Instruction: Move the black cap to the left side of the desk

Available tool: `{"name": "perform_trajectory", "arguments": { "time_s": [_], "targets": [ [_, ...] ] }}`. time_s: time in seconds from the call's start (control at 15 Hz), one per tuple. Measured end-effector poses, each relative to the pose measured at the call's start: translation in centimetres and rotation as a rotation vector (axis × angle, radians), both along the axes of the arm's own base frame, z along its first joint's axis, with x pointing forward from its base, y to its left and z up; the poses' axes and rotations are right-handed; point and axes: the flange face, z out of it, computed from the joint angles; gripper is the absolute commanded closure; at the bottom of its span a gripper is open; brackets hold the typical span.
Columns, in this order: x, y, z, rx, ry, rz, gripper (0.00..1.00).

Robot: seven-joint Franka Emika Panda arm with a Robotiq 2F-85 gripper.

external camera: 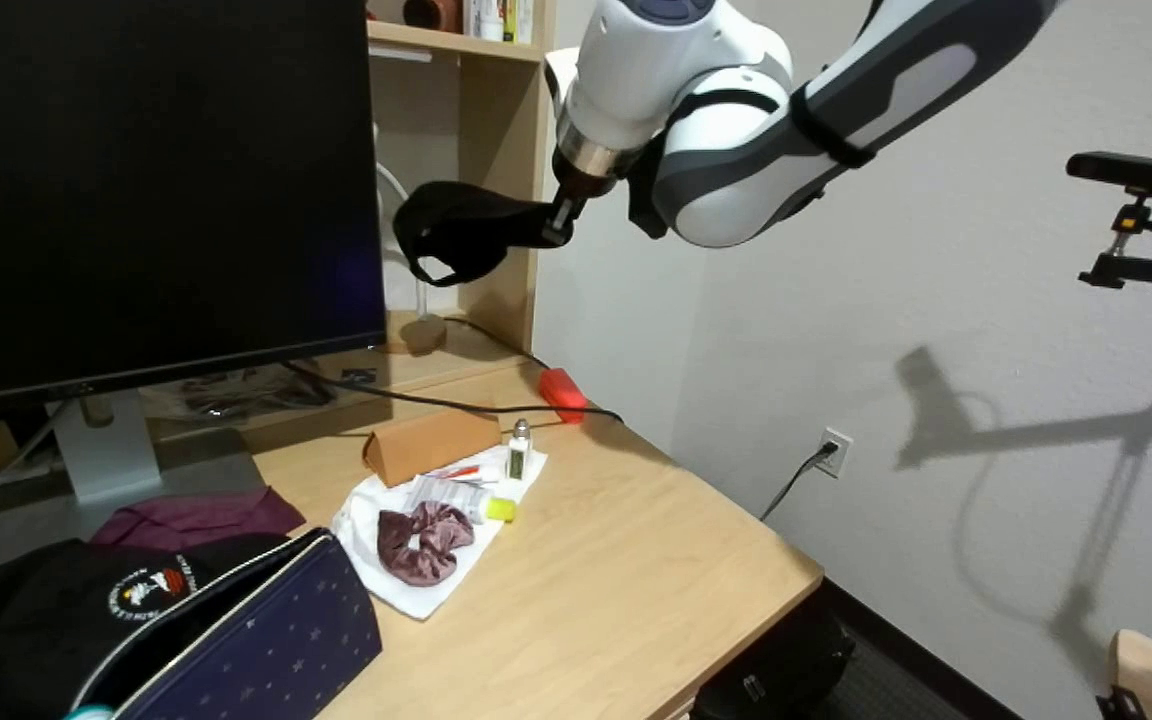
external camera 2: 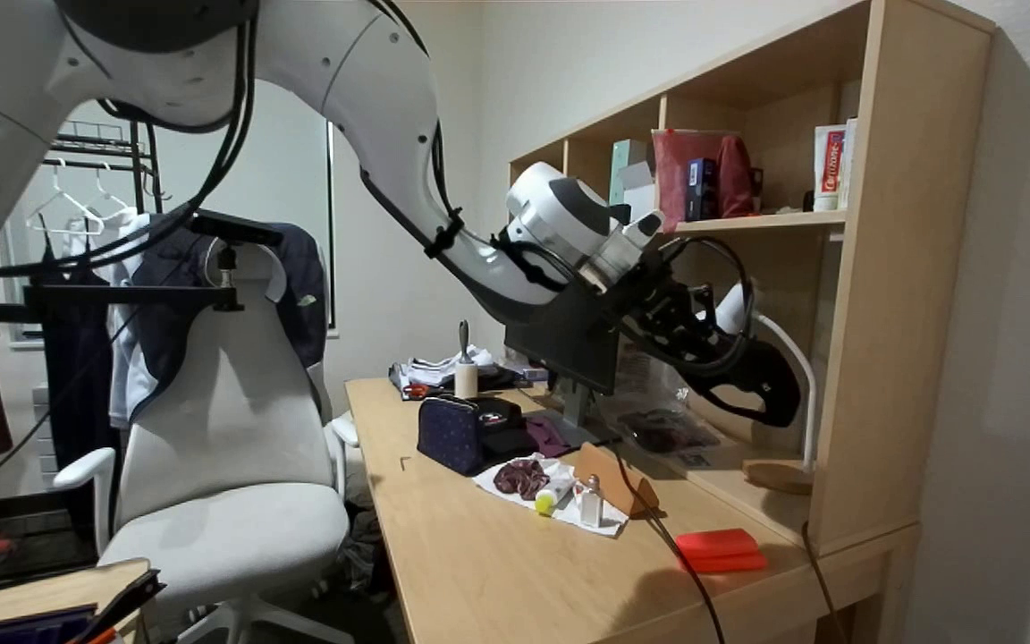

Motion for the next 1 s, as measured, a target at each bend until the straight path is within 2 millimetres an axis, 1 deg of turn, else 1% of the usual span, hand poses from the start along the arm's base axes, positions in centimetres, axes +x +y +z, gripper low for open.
{"name": "perform_trajectory", "arguments": {
  "time_s": [0.2,0.33,0.47,0.53,0.67,0.73,1.0],
  "targets": [
    [-4.0,0.8,0.6,0.079,0.040,0.009,0.91],
    [-6.5,1.7,1.1,0.137,0.084,0.034,0.91],
    [-8.5,3.2,1.0,0.192,0.152,0.077,0.91],
    [-9.1,4.1,0.6,0.217,0.195,0.096,0.90],
    [-9.6,5.7,0.2,0.245,0.256,0.125,0.90],
    [-9.5,5.9,0.1,0.246,0.256,0.125,0.90],
    [-9.5,5.1,0.0,0.246,0.255,0.111,0.90]
  ]
}}
